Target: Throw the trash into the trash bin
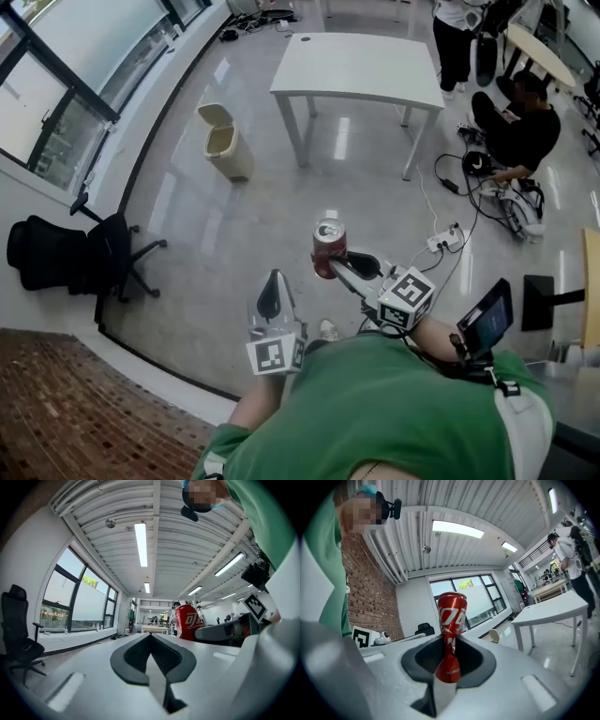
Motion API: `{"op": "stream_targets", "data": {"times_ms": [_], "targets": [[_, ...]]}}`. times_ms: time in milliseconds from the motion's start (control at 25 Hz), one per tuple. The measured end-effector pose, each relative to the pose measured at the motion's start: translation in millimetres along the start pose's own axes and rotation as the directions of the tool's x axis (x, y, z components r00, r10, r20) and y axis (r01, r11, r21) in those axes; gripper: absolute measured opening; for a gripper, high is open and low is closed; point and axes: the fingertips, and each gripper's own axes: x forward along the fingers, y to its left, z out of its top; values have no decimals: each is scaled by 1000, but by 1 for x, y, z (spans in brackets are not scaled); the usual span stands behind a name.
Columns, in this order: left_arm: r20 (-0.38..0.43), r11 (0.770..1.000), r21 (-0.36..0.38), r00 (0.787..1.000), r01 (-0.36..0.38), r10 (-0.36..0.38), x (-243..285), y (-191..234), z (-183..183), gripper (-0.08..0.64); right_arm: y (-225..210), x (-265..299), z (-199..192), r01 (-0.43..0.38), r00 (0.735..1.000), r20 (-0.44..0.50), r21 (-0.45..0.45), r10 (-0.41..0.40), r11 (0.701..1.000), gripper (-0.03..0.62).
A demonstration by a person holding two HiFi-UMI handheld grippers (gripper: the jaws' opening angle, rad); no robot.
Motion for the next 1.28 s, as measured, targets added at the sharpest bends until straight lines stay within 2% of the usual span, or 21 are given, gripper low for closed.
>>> {"op": "stream_targets", "data": {"times_ms": [160,320,600,880,1280], "targets": [[5,998,-6,998,-70,70,-13,4,0,6,6,7,2,-59,998,-15,2,59,998,67],[19,997,-12,996,-82,82,-11,18,1,6,10,22,-2,-66,998,-20,3,66,998,67],[47,999,-17,998,-34,34,4,51,11,6,11,53,1,-11,1000,-2,-6,11,1000,67],[47,999,-20,998,32,-31,17,60,9,6,-1,61,-1,71,997,34,25,-72,997,67],[36,999,-35,999,32,-30,58,70,1,6,-37,87,10,74,997,32,8,-75,997,67]]}}
